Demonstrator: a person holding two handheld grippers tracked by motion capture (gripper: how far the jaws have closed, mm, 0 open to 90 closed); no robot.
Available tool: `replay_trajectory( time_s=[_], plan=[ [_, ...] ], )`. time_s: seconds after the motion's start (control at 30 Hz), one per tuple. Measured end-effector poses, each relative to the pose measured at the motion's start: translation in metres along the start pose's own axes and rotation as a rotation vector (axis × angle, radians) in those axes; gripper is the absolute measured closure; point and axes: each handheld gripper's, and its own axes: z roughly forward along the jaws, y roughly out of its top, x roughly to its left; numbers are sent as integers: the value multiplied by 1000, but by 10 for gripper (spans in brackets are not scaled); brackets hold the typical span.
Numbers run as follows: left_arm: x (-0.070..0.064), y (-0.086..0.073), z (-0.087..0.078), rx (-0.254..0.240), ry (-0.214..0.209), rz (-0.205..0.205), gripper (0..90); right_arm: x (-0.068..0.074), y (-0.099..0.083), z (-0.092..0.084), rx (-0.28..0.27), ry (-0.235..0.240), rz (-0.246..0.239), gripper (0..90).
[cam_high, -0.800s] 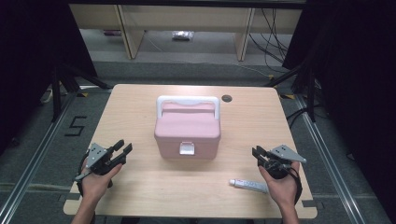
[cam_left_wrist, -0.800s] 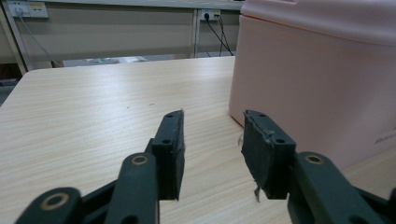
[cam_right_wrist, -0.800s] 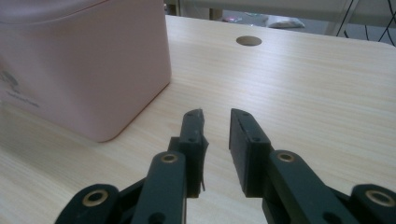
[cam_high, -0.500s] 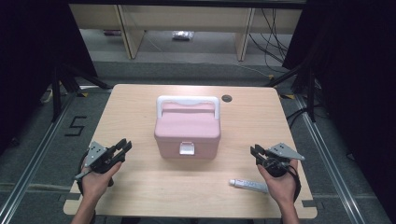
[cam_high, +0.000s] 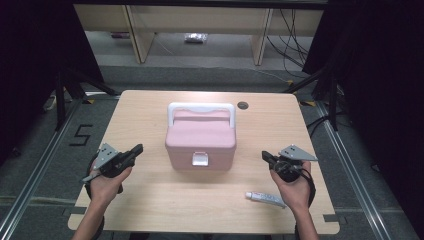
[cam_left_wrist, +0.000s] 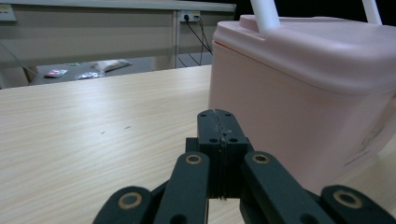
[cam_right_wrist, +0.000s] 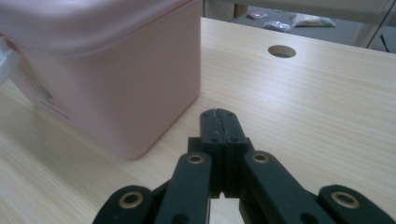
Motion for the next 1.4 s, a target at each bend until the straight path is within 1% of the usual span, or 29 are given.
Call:
replay_trajectory(
  time_s=[0.1,0.13,0.17,0.2,0.23,0.27,0.3,0.33,0.43,0.47,0.53,0.6,0.63,0.67,0.7,0.73,0.77,0.8,0.83,0.87,0.9,0.93,1.07,1.1,1.13,1.17,1.2,1.33,1.4],
  plan=[
    [0,5,12,14,-8,12,898,2,6,8,-1,7,-18,900],
    [0,5,12,14,-8,12,898,2,6,8,-1,7,-18,900],
    [1,9,23,26,-19,24,898,4,9,14,2,14,-32,900],
    [0,11,30,31,-27,23,898,5,10,14,13,17,-22,900],
    [0,12,34,37,-34,35,898,6,11,18,12,22,-30,900],
    [2,14,41,35,-53,64,898,6,11,21,2,19,-30,900],
    [2,14,41,35,-53,64,898,6,11,21,2,19,-30,900],
    [0,16,51,44,-70,60,897,8,13,24,11,26,-34,900],
    [-1,18,60,56,-66,51,897,11,14,28,36,35,-30,900],
    [-1,21,69,63,-74,43,897,12,13,30,36,61,-14,900],
    [-3,23,78,76,-84,36,897,11,13,29,43,39,-29,900],
    [-3,24,82,82,-88,38,897,12,11,28,49,50,-17,900],
    [-3,26,90,91,-93,46,897,12,11,28,57,56,-11,900],
    [-3,26,90,91,-93,46,897,11,10,26,54,50,-13,900],
    [-4,27,93,101,-95,28,897,11,9,26,52,52,2,900],
    [-4,28,95,107,-90,33,897,9,9,25,53,51,-14,900],
    [-4,28,95,107,-90,33,897,7,8,25,52,61,-12,900],
    [-2,28,97,102,-94,26,897,8,8,23,55,49,0,900],
    [-2,28,98,104,-96,26,897,5,7,22,48,34,-22,900],
    [-2,28,98,104,-96,26,897,5,7,22,48,34,-22,900],
    [-1,29,99,106,-105,34,897,4,6,20,49,31,5,900],
    [-1,29,99,106,-107,35,897,1,6,18,54,29,-17,900],
    [-3,30,102,106,-114,41,897,-2,5,16,51,20,-19,900],
    [-7,32,104,109,-120,51,897,-4,5,14,60,23,-5,900],
    [-8,33,107,98,-140,74,897,-4,4,14,47,13,-12,900],
    [-12,32,107,111,-132,53,897,-5,4,13,61,18,-6,900],
    [-15,33,108,116,-134,58,897,-7,4,11,62,5,-13,900],
    [-24,35,114,112,-153,63,897,-9,3,9,49,5,6,900],
    [-32,36,117,107,-166,64,897,-11,2,6,42,-13,-2,900]
  ],
)
